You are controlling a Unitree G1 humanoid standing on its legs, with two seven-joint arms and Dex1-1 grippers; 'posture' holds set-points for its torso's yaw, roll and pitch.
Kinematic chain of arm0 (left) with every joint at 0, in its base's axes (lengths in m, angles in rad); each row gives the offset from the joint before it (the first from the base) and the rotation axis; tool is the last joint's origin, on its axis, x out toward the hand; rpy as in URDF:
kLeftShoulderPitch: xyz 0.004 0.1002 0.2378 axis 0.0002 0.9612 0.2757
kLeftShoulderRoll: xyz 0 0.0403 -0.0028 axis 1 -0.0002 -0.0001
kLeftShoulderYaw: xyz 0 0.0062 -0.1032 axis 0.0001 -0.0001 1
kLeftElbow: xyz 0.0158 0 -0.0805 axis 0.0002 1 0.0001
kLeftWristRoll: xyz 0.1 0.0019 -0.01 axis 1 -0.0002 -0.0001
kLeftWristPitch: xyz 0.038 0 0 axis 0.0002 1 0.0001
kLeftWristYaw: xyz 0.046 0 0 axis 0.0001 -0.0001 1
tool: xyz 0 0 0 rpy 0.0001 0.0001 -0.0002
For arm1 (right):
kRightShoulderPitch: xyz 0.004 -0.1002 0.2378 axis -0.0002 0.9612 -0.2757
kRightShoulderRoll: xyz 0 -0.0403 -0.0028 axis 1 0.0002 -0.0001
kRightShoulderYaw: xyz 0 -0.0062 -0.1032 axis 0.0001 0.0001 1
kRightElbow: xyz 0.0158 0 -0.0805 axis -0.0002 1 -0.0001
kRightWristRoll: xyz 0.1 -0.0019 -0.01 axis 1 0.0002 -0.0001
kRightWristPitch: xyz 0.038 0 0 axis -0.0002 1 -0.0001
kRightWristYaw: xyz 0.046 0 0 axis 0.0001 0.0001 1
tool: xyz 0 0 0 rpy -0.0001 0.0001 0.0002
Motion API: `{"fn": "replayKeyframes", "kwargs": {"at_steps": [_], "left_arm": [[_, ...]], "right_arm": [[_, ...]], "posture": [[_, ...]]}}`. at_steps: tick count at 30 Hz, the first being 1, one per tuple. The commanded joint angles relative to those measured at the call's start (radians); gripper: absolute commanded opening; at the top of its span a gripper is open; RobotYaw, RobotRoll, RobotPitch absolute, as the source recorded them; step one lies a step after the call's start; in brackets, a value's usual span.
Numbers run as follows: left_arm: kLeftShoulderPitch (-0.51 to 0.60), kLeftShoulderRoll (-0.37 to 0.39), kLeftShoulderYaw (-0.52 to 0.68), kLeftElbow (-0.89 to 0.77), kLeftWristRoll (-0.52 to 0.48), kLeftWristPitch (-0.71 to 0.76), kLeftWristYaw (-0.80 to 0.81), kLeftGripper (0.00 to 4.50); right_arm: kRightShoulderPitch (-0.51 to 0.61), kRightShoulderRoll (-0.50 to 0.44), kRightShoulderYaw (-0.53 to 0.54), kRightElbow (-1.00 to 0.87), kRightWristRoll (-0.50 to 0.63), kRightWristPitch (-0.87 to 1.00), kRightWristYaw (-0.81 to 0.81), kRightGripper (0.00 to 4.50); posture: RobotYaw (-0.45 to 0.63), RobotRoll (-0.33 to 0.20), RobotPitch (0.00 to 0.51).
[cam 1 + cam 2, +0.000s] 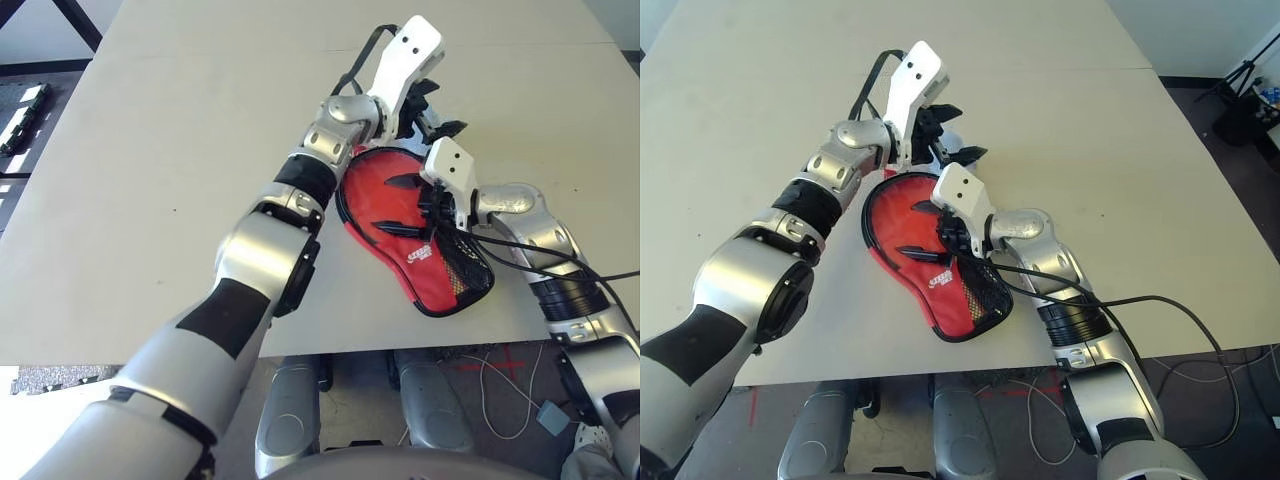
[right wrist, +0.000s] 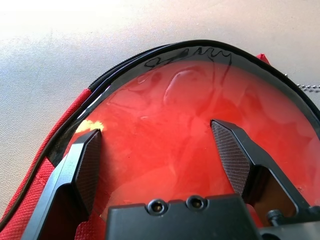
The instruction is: Store the ping-pong paddle in its case and zip it.
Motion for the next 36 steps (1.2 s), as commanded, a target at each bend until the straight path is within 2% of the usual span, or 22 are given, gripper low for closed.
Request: {"fn": "replayKeyframes", "kwargs": {"at_steps": [1,5,11,15,25,36], "left_arm": [[0.006,0.020,0.000,-0.093,-0.018,0.057,-0.037,4.48],[0.094,0.098,-0.021,-0.303,-0.027,0.186,-0.089,4.48],[0.328,0.242,-0.072,-0.711,-0.047,0.432,-0.153,4.48],[0.473,0.291,-0.096,-0.892,-0.061,0.536,-0.146,4.48],[0.634,0.358,-0.180,-1.055,-0.042,0.574,-0.136,4.48],[0.674,0.388,-0.244,-1.060,-0.052,0.603,-0.161,4.48]], "right_arm": [[0.041,-0.002,0.047,0.047,-0.043,0.035,-0.008,4.50],[0.046,-0.001,0.046,0.041,-0.042,0.038,-0.012,4.50],[0.049,-0.002,0.042,0.038,-0.040,0.041,-0.016,4.50],[0.046,-0.002,0.044,0.045,-0.041,0.039,-0.014,4.50],[0.034,0.000,0.046,0.067,-0.043,0.031,-0.010,4.50],[0.032,0.003,0.045,0.072,-0.043,0.031,-0.016,4.50]], "posture": [[-0.02,0.000,0.309],[-0.02,0.000,0.310],[-0.02,0.000,0.313],[-0.01,0.000,0.316],[0.00,0.000,0.318],[0.00,0.000,0.316]]}}
